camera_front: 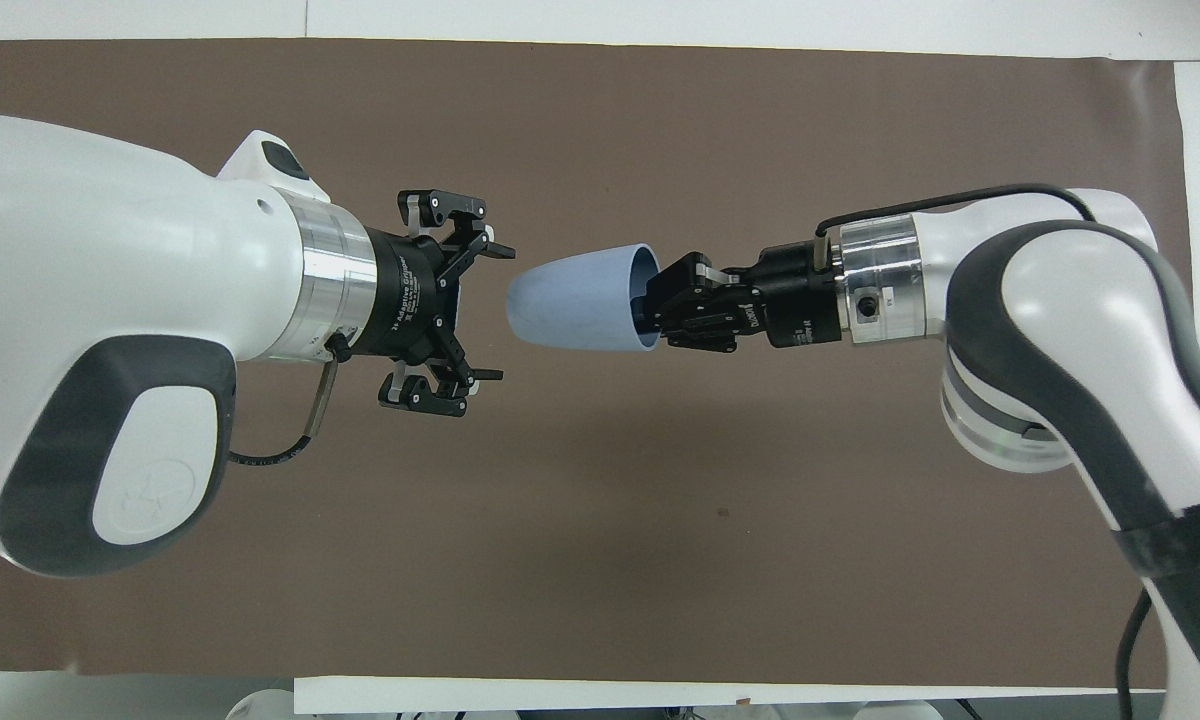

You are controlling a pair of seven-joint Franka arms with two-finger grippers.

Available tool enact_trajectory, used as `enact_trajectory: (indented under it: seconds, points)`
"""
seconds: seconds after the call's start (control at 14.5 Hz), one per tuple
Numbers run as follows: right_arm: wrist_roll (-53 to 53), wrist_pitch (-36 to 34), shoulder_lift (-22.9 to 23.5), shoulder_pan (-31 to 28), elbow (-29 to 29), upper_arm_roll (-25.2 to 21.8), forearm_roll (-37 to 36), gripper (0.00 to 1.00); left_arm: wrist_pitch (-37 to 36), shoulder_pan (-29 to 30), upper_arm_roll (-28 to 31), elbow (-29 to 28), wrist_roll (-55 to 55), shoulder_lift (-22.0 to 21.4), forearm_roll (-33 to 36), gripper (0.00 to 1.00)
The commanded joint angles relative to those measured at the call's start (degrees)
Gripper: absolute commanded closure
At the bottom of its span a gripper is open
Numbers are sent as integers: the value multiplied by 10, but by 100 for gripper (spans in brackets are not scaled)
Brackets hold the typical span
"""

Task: Hang cup on cup holder
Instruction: 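Grasp the cup base with the left gripper while the right gripper holds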

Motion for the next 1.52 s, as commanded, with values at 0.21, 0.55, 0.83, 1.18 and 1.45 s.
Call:
enact_trajectory:
  seconds: [0.21,0.55,0.83,1.18,1.45]
  points:
    - [27,93,-13,69,-20,-1,17,100,28,-48,9,6,-30,15,-10,0]
    - [27,95,-11,70,-14,-1,19,100,30,-47,8,-14,-23,18,-7,2]
    - [27,94,-10,69,-13,-1,19,100,23,-40,9,-23,-24,14,-7,6]
    - [27,92,-8,64,-5,-1,19,100,24,-40,9,-24,-22,14,-4,100]
    - [32,108,-13,69,-2,-3,12,2,12,-39,9,-22,-23,14,-1,100]
